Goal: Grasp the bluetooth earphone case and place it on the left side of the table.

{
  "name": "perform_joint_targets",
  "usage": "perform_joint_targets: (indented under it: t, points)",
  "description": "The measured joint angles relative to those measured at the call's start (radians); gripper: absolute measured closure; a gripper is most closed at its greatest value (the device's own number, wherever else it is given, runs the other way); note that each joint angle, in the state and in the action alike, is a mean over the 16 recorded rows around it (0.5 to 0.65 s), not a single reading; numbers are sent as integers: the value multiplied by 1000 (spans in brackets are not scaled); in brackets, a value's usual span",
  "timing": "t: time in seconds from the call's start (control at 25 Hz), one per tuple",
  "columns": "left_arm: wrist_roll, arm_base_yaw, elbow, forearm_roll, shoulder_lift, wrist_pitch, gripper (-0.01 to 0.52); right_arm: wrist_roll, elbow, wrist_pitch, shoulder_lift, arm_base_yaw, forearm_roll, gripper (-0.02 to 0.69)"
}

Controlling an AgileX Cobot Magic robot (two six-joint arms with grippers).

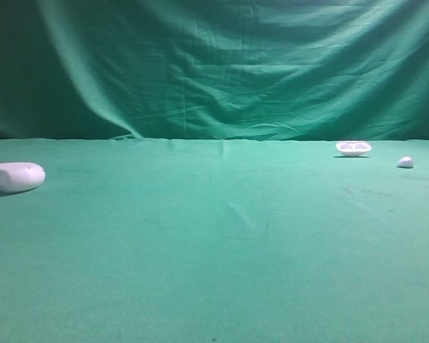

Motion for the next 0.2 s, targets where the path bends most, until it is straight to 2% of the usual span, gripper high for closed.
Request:
perform_joint_targets:
  t: [0.2]
  points:
    - [0, 0, 0, 0, 0, 0, 514, 0, 0, 0, 0, 0, 0, 597]
